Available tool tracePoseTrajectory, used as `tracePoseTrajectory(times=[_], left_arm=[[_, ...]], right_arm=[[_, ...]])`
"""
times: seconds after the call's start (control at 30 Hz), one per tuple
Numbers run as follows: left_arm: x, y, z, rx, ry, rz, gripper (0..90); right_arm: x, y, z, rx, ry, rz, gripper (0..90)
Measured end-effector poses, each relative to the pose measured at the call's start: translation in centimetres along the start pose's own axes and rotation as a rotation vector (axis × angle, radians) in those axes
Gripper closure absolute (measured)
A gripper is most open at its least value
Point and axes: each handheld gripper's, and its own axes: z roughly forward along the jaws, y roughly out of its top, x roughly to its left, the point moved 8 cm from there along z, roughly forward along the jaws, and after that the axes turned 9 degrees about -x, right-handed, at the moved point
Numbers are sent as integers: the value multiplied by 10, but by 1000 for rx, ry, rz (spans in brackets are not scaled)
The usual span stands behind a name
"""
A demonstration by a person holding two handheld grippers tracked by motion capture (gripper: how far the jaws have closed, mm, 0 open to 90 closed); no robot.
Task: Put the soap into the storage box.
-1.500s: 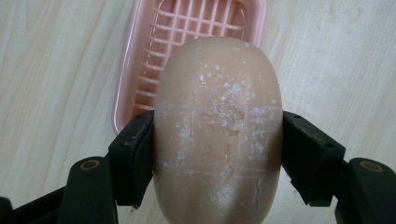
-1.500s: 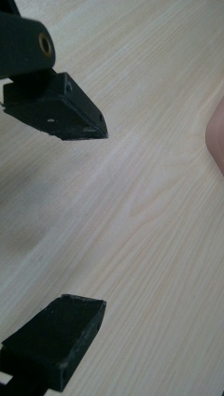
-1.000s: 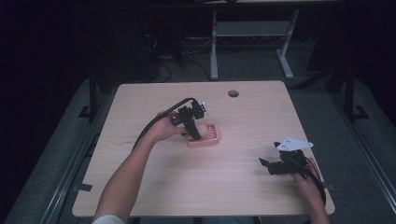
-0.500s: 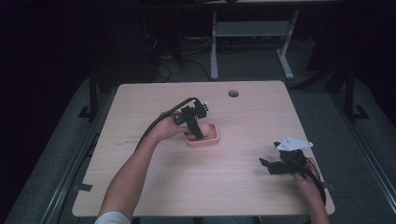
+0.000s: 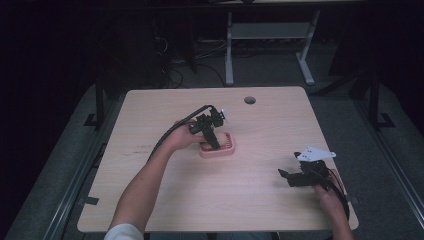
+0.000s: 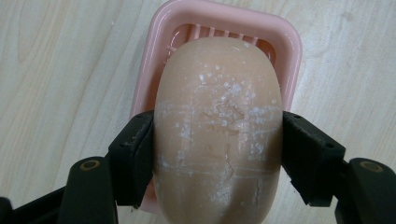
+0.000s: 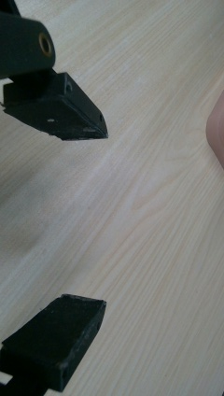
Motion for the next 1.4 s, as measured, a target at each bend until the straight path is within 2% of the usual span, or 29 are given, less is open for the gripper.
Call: tracePoseTrajectory(times=[0.37,1.23,1.33,1.37,1.4], left_arm=[[3,-1,5,8,-2,-11,320],[4,-1,10,28,15,15,318],[4,-1,10,24,17,17,280],[3,1,7,4,13,15,270],[3,1,7,4,13,15,259]], right_arm=[[0,0,0,0,0,-3,139],[-2,-1,0,0,-6,0,139],[-2,-1,0,2,-6,1,139],[-2,-1,-1,2,-6,6,139],[-2,-1,-1,2,-6,6,139]])
